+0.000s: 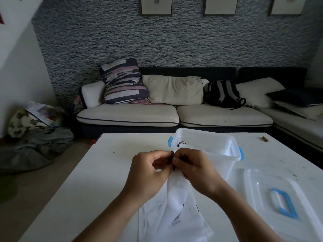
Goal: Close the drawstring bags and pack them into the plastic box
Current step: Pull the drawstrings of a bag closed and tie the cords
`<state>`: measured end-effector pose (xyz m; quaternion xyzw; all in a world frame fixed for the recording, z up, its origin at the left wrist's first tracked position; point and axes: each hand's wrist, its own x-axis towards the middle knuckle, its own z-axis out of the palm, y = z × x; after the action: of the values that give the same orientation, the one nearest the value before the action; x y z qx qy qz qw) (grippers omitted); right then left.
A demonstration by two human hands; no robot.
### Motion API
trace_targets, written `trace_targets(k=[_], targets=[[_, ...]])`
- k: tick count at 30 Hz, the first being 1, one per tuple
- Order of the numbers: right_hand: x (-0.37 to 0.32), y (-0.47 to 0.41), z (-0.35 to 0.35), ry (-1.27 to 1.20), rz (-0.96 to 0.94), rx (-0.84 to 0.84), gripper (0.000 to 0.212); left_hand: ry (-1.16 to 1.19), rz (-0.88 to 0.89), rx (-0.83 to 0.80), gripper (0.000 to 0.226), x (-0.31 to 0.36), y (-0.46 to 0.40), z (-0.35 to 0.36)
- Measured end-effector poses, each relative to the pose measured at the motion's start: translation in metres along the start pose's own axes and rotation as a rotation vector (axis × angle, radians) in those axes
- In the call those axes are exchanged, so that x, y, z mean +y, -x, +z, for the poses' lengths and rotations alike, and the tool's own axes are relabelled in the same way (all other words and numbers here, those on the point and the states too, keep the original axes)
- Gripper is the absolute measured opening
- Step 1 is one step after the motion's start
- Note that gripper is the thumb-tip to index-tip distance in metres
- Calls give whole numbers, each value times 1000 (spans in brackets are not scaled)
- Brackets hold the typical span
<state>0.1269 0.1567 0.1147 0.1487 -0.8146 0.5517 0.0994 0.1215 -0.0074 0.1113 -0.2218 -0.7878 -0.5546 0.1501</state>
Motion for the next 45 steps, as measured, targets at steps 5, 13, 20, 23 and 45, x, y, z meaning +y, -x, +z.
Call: trace_targets(k=[5, 13, 20, 23, 45], targets=[[-6, 1, -7, 66, -19, -6, 25, 179, -134, -78, 25, -1, -3, -4], [-13, 2, -13, 446, -233, 71, 18, 294, -417, -151, 18, 4, -8, -2], [-10, -2, -15, 540, -342, 68, 14, 742, -684, -264, 21, 8, -7, 1], [-6, -2, -14, 536, -344, 63, 13, 649, -598, -258, 28, 6, -6, 2], [0, 1, -4, 591, -286, 6, 12, 266, -578, -184, 16, 5, -10, -23]])
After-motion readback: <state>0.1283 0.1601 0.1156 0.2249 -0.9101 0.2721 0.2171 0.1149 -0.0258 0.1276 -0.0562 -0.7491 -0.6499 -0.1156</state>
